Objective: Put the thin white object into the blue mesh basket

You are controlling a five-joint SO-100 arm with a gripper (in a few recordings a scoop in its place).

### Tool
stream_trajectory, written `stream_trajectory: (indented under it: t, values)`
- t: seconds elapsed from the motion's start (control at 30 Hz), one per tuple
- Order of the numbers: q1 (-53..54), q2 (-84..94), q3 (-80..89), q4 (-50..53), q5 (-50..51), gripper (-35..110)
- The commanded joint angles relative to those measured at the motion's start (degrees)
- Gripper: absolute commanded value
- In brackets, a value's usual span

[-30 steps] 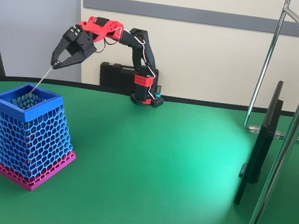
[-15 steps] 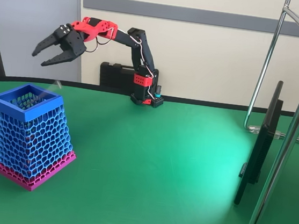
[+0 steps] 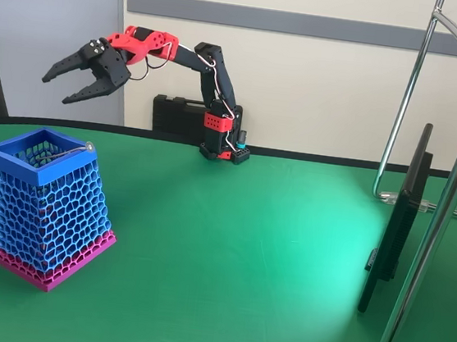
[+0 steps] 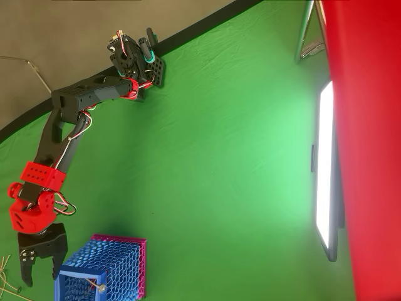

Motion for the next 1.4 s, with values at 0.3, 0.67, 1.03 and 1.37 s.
stream_trajectory:
  t: [0.3, 0.67, 1.03, 1.37]
  values:
    - [-5.89, 14.85, 5.27, 8.17, -1.41, 20]
    - [-14.50, 30.15, 19.51, 11.07, -6.42, 12]
    - [-24.35, 51.50, 46.49, 3.52, -13.62, 5]
    - [-32.43, 71.98, 74.36, -4.92, -24.61, 1]
